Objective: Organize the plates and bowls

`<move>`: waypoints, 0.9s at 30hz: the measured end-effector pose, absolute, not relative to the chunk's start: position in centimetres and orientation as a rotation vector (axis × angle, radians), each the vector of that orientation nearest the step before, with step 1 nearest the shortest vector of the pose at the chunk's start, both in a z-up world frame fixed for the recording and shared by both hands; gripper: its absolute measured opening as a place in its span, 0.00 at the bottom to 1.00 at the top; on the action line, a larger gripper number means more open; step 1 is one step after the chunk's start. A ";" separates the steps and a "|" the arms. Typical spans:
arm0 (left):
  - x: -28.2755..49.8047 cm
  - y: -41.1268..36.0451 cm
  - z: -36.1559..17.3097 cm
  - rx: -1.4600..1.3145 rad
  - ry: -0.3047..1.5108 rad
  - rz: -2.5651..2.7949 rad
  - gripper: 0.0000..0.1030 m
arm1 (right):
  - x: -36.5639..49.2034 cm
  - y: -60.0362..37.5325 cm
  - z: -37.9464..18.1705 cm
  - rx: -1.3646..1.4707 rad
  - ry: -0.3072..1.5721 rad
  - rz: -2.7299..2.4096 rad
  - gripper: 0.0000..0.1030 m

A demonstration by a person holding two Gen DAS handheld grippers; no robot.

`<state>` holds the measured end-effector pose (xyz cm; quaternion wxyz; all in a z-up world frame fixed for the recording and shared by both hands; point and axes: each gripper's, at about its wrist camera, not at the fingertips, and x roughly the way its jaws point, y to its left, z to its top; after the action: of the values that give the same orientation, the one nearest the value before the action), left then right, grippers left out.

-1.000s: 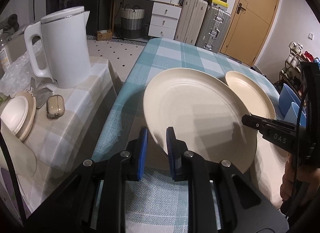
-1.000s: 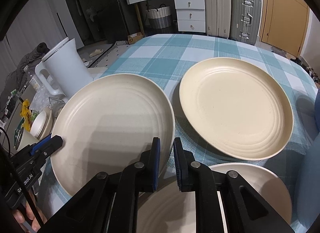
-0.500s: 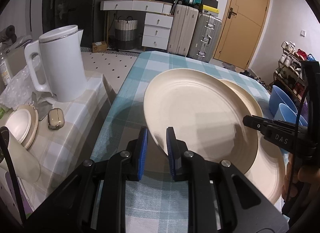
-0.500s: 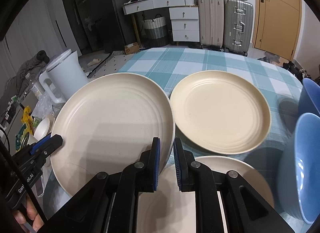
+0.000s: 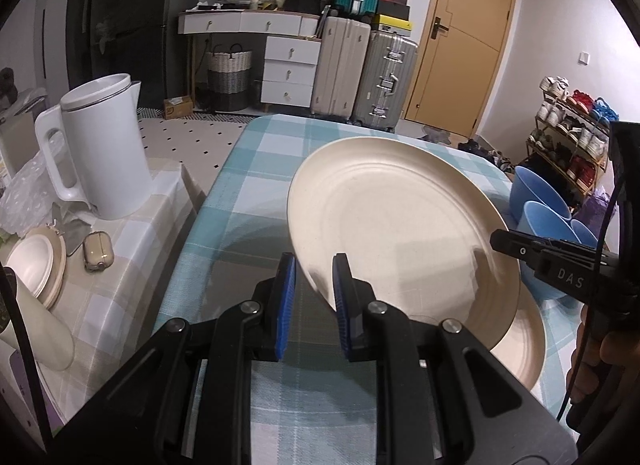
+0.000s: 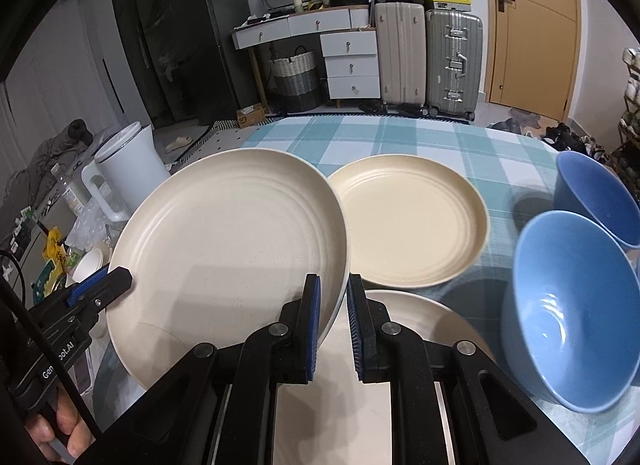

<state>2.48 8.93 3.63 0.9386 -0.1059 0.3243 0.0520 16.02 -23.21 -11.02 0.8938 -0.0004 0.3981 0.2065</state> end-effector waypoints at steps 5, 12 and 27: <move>2.4 7.6 4.0 -0.193 0.661 0.087 0.15 | 14.9 -24.7 -10.5 0.011 0.813 0.405 0.14; 2.2 5.6 4.3 -0.174 0.662 0.042 0.15 | 13.5 -27.2 -9.9 0.037 0.800 0.372 0.14; 2.3 1.9 3.4 -0.118 0.701 -0.029 0.15 | 11.2 -31.1 -10.3 0.087 0.807 0.305 0.14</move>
<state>2.28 1.86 3.40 0.9373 -0.0580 0.3433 -0.0144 11.18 -31.07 -10.28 0.9076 0.0420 0.3908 0.1476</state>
